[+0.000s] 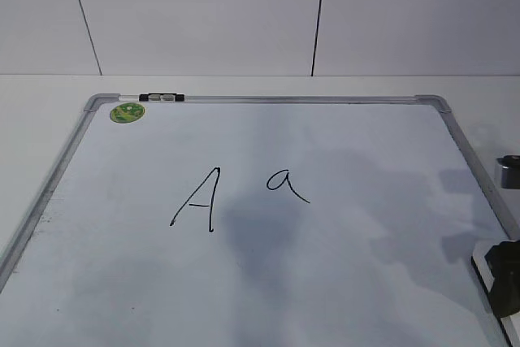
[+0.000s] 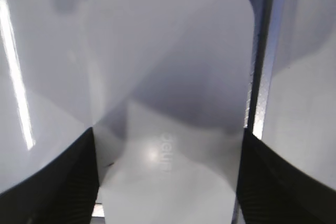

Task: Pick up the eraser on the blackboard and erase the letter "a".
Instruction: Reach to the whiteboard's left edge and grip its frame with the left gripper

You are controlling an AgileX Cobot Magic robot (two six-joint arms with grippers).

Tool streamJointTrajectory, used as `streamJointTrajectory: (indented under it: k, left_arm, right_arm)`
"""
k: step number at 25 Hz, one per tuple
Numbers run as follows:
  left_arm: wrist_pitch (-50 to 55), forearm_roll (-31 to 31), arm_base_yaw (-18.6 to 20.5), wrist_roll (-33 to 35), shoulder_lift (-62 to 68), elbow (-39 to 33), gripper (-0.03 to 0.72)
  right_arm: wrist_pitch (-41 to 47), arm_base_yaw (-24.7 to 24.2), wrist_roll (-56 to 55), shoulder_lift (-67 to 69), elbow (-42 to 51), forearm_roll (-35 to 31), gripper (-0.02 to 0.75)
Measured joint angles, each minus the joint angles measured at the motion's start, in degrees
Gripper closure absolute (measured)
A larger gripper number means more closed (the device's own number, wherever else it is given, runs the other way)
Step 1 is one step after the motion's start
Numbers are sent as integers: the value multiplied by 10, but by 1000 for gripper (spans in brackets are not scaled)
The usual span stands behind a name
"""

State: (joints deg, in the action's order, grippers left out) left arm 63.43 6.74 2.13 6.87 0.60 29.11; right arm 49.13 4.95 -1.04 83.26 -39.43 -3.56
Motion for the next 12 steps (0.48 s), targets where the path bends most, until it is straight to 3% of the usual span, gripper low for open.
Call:
streamJointTrajectory:
  k: [12]
  left_arm:
    - [0, 0, 0, 0, 0, 0, 454]
  right_arm:
    - [0, 0, 0, 0, 0, -5, 185]
